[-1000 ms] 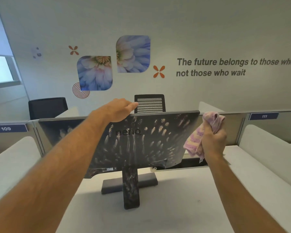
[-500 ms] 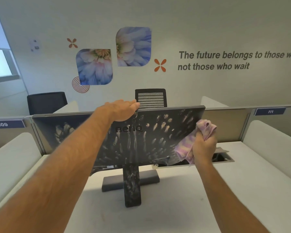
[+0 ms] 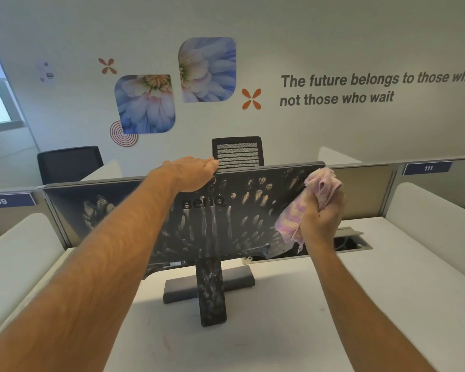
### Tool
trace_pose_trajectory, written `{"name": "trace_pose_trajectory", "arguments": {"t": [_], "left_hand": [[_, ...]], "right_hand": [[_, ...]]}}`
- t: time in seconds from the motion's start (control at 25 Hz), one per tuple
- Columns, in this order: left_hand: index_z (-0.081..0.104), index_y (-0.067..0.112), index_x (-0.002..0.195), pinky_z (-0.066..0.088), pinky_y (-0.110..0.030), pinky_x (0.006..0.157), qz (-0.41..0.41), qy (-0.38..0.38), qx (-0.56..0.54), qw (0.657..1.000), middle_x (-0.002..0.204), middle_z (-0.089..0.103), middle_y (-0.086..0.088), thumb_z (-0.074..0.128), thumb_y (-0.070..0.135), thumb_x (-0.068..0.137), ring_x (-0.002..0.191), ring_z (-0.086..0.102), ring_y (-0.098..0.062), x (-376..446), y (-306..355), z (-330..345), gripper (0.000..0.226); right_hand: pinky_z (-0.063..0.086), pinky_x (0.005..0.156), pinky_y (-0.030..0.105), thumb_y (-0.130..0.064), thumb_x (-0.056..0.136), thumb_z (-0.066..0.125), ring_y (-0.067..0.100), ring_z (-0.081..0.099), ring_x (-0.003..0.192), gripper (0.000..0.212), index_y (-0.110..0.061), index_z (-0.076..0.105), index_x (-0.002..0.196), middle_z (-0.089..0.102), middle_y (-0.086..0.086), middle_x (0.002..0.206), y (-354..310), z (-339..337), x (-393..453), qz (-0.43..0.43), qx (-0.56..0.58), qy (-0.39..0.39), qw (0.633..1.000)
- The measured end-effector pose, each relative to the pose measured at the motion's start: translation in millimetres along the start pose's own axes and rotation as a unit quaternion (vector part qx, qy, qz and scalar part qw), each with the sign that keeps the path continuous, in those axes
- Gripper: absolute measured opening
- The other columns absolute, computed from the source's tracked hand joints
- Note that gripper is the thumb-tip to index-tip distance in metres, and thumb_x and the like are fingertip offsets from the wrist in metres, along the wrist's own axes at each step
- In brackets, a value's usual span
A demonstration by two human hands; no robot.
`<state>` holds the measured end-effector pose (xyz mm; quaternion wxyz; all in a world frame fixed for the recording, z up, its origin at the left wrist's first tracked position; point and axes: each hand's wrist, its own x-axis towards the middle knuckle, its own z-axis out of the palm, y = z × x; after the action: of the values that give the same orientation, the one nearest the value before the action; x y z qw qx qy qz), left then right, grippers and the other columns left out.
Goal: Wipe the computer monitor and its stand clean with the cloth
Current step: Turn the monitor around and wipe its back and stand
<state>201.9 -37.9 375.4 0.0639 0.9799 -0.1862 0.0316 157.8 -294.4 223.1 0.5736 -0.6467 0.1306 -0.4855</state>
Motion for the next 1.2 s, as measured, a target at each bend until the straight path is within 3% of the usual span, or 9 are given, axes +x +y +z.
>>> {"name": "trace_pose_trajectory", "arguments": {"t": [0.2,0.4,0.56,0.72,0.8,0.92,0.96,1.08,1.2], "left_hand": [[0.03,0.026,0.154,0.021,-0.047,0.12,-0.005,0.009,0.0,1.0,0.159,0.034,-0.007,0.011,0.052,0.106,0.143,0.034,-0.029,1.4,-1.6,2.2,0.058],[0.03,0.022,0.154,0.02,-0.045,0.119,-0.011,0.005,-0.002,1.0,0.16,0.033,-0.007,0.012,0.049,0.107,0.145,0.032,-0.029,-2.1,3.2,1.5,0.057],[0.032,0.022,0.153,0.021,-0.048,0.121,-0.011,0.008,0.008,1.0,0.159,0.034,-0.008,0.012,0.048,0.107,0.144,0.033,-0.029,-1.8,1.2,1.9,0.057],[0.031,0.021,0.154,0.019,-0.049,0.122,-0.016,0.008,0.006,1.0,0.16,0.033,-0.008,0.011,0.049,0.107,0.146,0.031,-0.029,0.7,2.0,3.8,0.059],[0.03,0.021,0.155,0.018,-0.047,0.122,-0.019,0.01,0.004,1.0,0.161,0.032,-0.008,0.011,0.05,0.107,0.147,0.029,-0.029,1.2,1.1,4.0,0.059],[0.03,0.021,0.155,0.019,-0.045,0.121,-0.02,0.011,0.001,1.0,0.161,0.032,-0.008,0.012,0.05,0.107,0.147,0.029,-0.029,1.3,0.3,3.8,0.059],[0.031,0.02,0.155,0.019,-0.044,0.12,-0.017,0.01,-0.002,1.0,0.16,0.033,-0.008,0.012,0.049,0.107,0.146,0.03,-0.029,1.2,0.9,3.8,0.059],[0.034,0.018,0.153,0.022,-0.042,0.118,-0.017,0.01,-0.005,1.0,0.159,0.035,-0.009,0.013,0.046,0.108,0.143,0.034,-0.03,1.0,2.7,3.1,0.056],[0.036,0.02,0.152,0.024,-0.041,0.117,-0.02,0.014,-0.008,1.0,0.157,0.038,-0.01,0.013,0.045,0.108,0.141,0.036,-0.029,2.2,1.1,3.7,0.056]], "right_hand": [[0.056,0.09,0.04,-0.042,0.099,0.059,0.022,0.065,0.104,0.031,-0.033,0.046,0.125,0.062,0.001,0.114,37.3,-8.9,-4.9,0.234,0.006,-0.076,0.969],[0.053,0.089,0.03,-0.035,0.1,0.06,0.014,0.06,0.102,0.032,-0.031,0.045,0.129,0.057,-0.002,0.117,44.2,-5.6,-12.2,0.087,-0.028,-0.042,0.995],[0.057,0.088,0.038,-0.026,0.102,0.056,0.026,0.064,0.102,0.017,-0.024,0.049,0.118,0.06,0.003,0.106,81.0,-14.9,-20.0,0.152,-0.125,-0.135,0.971],[0.049,0.09,0.025,-0.016,0.096,0.066,0.017,0.056,0.105,0.034,-0.013,0.051,0.126,0.056,0.004,0.118,84.9,-26.4,-17.4,-0.032,-0.135,-0.078,0.987],[0.048,0.094,0.028,-0.015,0.091,0.073,0.019,0.054,0.107,0.043,-0.008,0.051,0.127,0.056,0.008,0.122,96.7,-23.2,-17.4,-0.116,-0.22,-0.108,0.963],[0.053,0.089,0.034,-0.026,0.092,0.071,0.026,0.059,0.102,0.037,-0.014,0.05,0.12,0.058,0.007,0.116,124.3,-28.6,-23.4,-0.04,-0.351,-0.197,0.915],[0.054,0.088,0.034,-0.03,0.092,0.068,0.027,0.06,0.101,0.034,-0.015,0.05,0.118,0.059,0.006,0.114,127.6,-31.6,-26.0,-0.02,-0.344,-0.196,0.918],[0.054,0.095,0.039,-0.03,0.09,0.065,0.029,0.059,0.106,0.04,-0.01,0.054,0.122,0.059,0.012,0.12,121.0,-29.2,-28.8,-0.097,-0.24,-0.106,0.96],[0.05,0.095,0.037,-0.014,0.084,0.078,0.032,0.054,0.115,0.053,-0.004,0.052,0.129,0.055,0.018,0.131,116.7,-19.7,-34.1,-0.145,-0.29,-0.124,0.938]]}}
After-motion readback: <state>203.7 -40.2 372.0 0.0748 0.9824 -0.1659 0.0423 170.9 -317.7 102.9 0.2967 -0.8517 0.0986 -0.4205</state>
